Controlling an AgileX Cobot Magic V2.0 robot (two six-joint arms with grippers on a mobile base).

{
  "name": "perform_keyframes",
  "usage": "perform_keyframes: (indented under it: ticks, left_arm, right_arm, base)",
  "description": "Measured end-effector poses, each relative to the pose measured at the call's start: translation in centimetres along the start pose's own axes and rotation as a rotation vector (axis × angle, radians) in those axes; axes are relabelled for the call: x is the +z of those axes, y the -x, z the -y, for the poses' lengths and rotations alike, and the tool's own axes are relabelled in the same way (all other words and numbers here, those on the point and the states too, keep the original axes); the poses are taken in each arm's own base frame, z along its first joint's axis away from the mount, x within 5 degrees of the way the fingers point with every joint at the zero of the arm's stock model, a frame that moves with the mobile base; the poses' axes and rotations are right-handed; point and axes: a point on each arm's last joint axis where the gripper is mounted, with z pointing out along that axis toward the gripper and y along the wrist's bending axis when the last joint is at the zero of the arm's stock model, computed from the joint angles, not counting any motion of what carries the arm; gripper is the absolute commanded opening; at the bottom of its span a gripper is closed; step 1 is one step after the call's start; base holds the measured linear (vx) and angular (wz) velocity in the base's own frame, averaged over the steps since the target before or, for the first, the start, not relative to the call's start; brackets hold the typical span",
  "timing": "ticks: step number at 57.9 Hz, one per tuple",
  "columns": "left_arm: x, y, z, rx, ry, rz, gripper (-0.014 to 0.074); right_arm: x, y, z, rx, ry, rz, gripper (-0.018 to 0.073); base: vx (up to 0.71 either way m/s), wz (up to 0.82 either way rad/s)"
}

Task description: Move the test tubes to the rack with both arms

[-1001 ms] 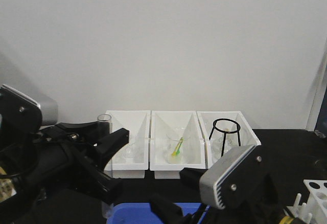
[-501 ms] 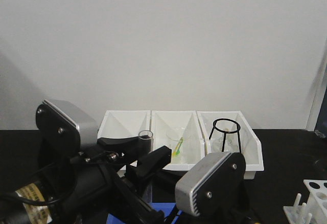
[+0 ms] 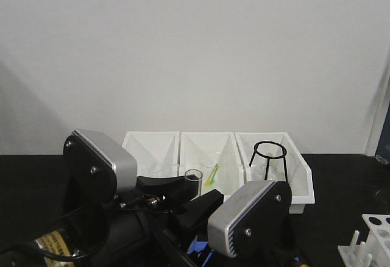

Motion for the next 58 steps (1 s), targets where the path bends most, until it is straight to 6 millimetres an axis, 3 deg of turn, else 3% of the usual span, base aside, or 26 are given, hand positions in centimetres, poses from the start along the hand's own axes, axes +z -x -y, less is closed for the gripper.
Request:
perform_keyframes:
  ticks: [9, 28, 37, 49, 58]
  left_arm:
    - [0.00, 0.00, 0.00, 0.000, 0.000, 0.000, -0.0020]
    - [0.00, 0.00, 0.00, 0.000, 0.000, 0.000, 0.0021]
    - [0.00, 0.00, 0.00, 0.003, 0.000, 0.000, 0.0146]
    - [0.00, 0.00, 0.00, 0.003, 0.000, 0.000, 0.0407]
    - [0.00, 0.01, 0.00, 0.003, 0.000, 0.001, 0.0494]
  right_arm:
    - [0.00, 0.00, 0.07, 0.011, -0.005, 0.000, -0.0012]
    - [-0.01, -0.02, 0.07, 0.012, -0.006, 0.001, -0.0011]
    - [-0.01, -0.02, 0.07, 0.012, -0.006, 0.001, -0.0011]
    - [-0.01, -0.02, 0.07, 0.012, -0.006, 0.001, -0.0010]
    - [-0.01, -0.05, 0.03, 0.009, -0.003, 0.000, -0.0008]
  base:
    - [0.00, 0.00]
    - [0.00, 0.00]
    - [0.00, 0.00]
    - [0.00, 0.00]
    - [0.00, 0.00]
